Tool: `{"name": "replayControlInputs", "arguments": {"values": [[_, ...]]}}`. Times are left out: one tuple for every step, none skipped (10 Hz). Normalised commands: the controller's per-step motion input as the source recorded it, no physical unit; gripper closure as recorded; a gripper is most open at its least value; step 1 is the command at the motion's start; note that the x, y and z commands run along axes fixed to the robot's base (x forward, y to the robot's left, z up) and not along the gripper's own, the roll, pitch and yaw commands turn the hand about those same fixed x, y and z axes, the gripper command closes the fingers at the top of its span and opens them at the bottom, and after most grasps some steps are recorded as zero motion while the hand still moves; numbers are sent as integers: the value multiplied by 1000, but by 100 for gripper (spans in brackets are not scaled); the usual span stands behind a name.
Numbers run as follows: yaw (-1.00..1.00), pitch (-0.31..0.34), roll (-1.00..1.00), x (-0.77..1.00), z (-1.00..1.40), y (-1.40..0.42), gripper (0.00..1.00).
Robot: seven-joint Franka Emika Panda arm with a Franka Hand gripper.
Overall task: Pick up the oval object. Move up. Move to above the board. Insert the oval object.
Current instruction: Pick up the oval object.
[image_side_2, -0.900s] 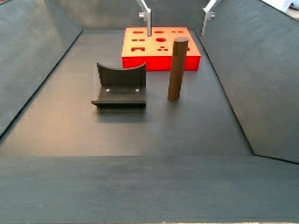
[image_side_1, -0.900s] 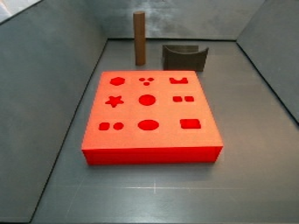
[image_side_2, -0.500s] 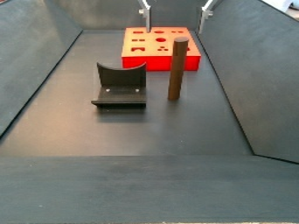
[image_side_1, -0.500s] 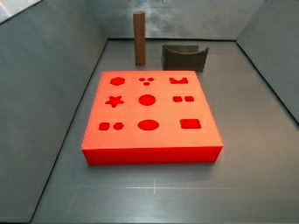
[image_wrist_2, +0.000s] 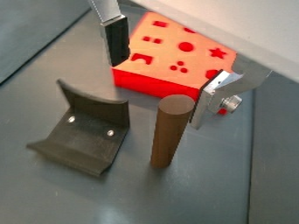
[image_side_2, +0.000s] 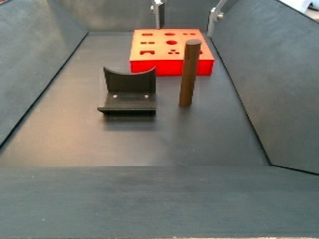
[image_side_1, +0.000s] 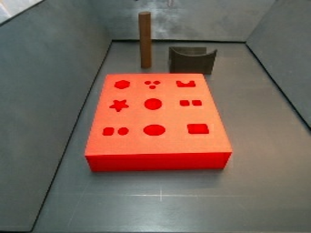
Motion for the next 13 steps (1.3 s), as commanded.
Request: {"name": "replayControlInputs", "arguments": {"values": [[-1000,-31,-27,0,-31,-6,0],[-1000,-33,-27,0,-34,-6,0],[-1000,-44,-40,0,-120,-11,0],[-1000,-87,-79,0,-269,-31,0],[-886,-114,-144,-63,-443,-57,0],[-726,-67,-219,-194,-634,-29,0],[-463,-40,-209,-106,-680,0,0],[-354,-34,-163,-143,-586,0,0],[-34,0,-20,0,-43,3,0],[0,1,0,-20,0,0,0],[0,0,4,-6,0,0,0],[-14,9,0,-37,0,0,0],[0,27,0,-29,0,0,100]]}}
